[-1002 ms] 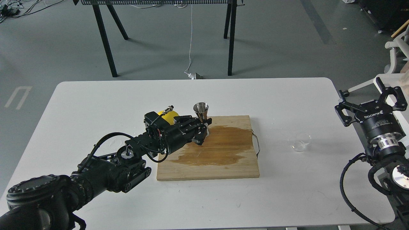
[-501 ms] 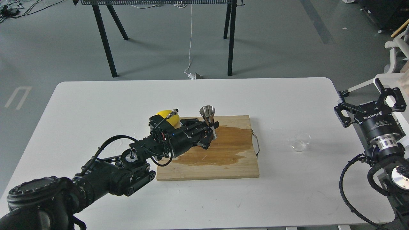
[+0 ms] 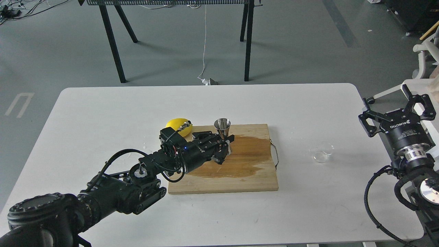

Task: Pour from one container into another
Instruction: 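Lower the held jigger onto the middle of the cutting board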

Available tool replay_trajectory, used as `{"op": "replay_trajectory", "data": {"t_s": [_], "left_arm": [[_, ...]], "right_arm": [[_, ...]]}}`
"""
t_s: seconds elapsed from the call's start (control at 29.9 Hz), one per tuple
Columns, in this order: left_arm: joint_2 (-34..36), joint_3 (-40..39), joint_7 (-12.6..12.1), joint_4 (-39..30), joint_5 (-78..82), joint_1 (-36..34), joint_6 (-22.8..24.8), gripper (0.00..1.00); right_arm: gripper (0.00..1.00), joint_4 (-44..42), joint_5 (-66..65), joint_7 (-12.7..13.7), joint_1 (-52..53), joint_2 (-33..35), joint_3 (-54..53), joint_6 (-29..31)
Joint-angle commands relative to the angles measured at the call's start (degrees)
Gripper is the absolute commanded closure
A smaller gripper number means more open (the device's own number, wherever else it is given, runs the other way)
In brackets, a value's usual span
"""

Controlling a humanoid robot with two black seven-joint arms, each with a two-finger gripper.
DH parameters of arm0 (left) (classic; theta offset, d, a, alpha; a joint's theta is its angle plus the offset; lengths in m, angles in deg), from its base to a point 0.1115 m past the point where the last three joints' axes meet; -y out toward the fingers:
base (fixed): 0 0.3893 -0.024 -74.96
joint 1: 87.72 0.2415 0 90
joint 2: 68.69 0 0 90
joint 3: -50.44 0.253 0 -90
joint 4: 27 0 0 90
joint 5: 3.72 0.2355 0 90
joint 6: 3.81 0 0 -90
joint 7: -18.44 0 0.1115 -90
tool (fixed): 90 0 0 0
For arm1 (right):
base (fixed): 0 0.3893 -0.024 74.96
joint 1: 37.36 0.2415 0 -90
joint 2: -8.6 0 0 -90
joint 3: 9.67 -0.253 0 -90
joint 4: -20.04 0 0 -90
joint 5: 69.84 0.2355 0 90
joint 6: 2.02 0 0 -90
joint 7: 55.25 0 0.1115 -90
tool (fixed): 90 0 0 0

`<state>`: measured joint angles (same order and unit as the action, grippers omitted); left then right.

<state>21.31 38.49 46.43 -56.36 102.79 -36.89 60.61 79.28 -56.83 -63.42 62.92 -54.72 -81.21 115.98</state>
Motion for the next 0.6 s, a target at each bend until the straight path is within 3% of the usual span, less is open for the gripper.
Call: {"op": "replay_trajectory", "data": {"t_s": [0.0, 0.13, 0.37, 0.57], "left_arm": [[0.0, 0.0, 0.0, 0.0, 0.0, 0.1, -0.1, 0.68], [0.0, 0.0, 0.0, 0.0, 0.0, 0.1, -0.2, 0.65], [0.0, 0.0, 0.0, -0.1, 0.0, 0.2, -0.3, 0.48], [0.0, 0.0, 0.0, -0.7, 0.0, 0.8, -0.3, 0.4]], "right_arm": [[0.01, 0.0, 0.0, 0.0, 0.0, -0.1, 0.0, 0.0], [0.01, 0.0, 0.0, 0.0, 0.0, -0.1, 0.0, 0.0], [0.01, 0.0, 0.0, 0.0, -0.1, 0.0, -0.1, 0.0], [0.01, 0.0, 0.0, 0.0, -0.2, -0.1, -0.2, 0.0]]}}
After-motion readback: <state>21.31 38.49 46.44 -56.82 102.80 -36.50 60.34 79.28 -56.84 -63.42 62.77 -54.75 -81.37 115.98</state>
